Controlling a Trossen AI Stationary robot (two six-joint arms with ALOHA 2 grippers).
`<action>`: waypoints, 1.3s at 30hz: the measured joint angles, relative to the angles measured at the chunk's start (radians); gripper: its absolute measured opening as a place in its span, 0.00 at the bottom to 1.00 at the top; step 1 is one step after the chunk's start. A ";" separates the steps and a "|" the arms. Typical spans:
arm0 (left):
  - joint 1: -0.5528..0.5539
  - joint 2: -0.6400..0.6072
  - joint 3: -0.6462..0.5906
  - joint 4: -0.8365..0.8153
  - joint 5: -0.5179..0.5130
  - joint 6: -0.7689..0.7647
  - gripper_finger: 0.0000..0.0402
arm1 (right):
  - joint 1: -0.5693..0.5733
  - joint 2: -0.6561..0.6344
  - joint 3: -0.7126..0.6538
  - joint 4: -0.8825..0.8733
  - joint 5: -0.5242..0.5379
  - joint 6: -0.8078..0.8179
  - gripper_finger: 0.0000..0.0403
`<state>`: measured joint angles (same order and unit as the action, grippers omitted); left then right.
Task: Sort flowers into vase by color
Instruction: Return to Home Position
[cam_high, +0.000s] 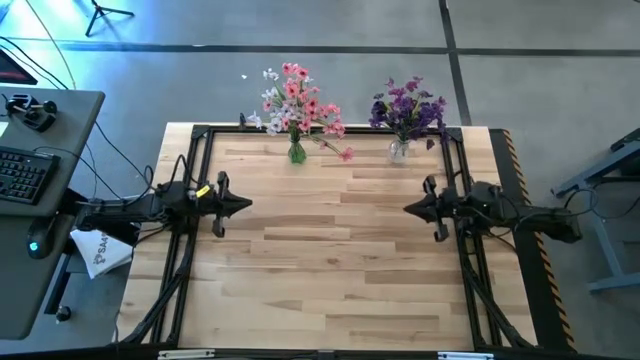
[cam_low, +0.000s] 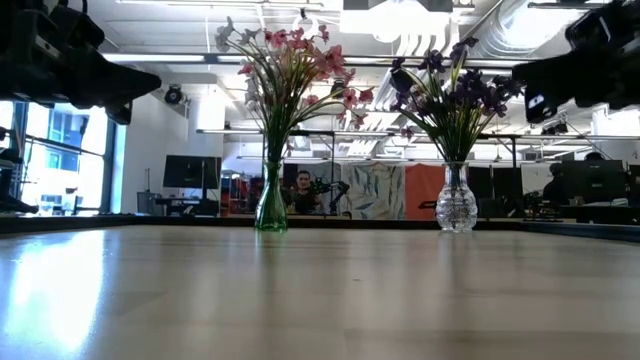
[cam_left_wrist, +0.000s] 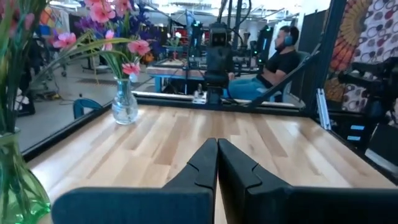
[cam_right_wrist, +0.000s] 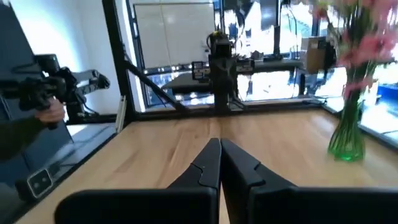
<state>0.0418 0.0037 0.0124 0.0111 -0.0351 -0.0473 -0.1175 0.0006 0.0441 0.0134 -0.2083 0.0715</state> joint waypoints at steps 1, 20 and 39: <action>0.000 0.002 0.000 0.001 -0.002 0.005 0.00 | 0.000 0.001 -0.027 0.032 -0.002 0.016 0.00; 0.000 0.067 0.000 0.001 -0.006 -0.030 0.00 | 0.008 0.070 -0.034 0.019 0.095 0.052 0.00; 0.000 0.067 0.000 0.001 -0.006 -0.029 0.00 | 0.008 0.070 -0.035 0.019 0.094 0.052 0.00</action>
